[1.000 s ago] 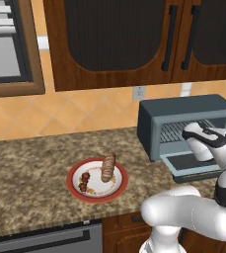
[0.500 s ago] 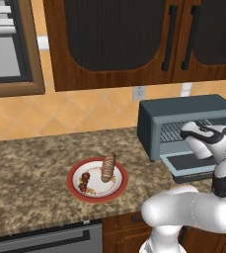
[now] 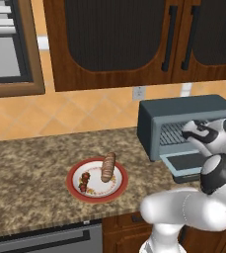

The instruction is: Pick up the kebab skewer and baguette bread, and place them inside the toaster oven. Close the toaster oven door and start by setting the timer.

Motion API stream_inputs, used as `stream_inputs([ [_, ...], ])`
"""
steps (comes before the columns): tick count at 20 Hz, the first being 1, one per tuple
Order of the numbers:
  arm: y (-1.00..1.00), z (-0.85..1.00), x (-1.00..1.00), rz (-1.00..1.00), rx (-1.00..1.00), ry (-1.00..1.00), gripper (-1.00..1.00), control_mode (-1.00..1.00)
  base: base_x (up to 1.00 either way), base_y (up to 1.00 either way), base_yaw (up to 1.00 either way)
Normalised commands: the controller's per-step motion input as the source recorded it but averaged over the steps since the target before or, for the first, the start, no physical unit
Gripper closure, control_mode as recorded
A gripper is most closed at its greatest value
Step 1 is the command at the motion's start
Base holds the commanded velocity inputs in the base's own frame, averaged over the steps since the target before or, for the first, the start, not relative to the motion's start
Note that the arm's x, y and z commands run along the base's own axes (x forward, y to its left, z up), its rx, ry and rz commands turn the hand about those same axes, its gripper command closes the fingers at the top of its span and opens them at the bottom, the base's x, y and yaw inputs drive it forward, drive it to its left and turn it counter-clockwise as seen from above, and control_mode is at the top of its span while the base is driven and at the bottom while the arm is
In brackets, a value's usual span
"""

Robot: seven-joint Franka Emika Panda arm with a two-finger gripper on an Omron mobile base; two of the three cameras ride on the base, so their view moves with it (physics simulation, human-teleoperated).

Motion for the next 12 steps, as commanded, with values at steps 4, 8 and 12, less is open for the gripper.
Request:
stream_inputs([
  [4, -0.05, -0.82, -0.87, 0.0, 0.05, 0.01, -1.0, -1.0, 0.0, 0.0, 0.0],
  [8, 0.0, -0.8, -0.86, 0.0, 0.01, 0.04, -1.0, -1.0, 0.0, 0.0, 0.0],
  [12, 0.0, -0.84, -0.81, 0.0, 0.0, 0.11, -1.0, -1.0, 0.0, 0.0, 0.0],
])
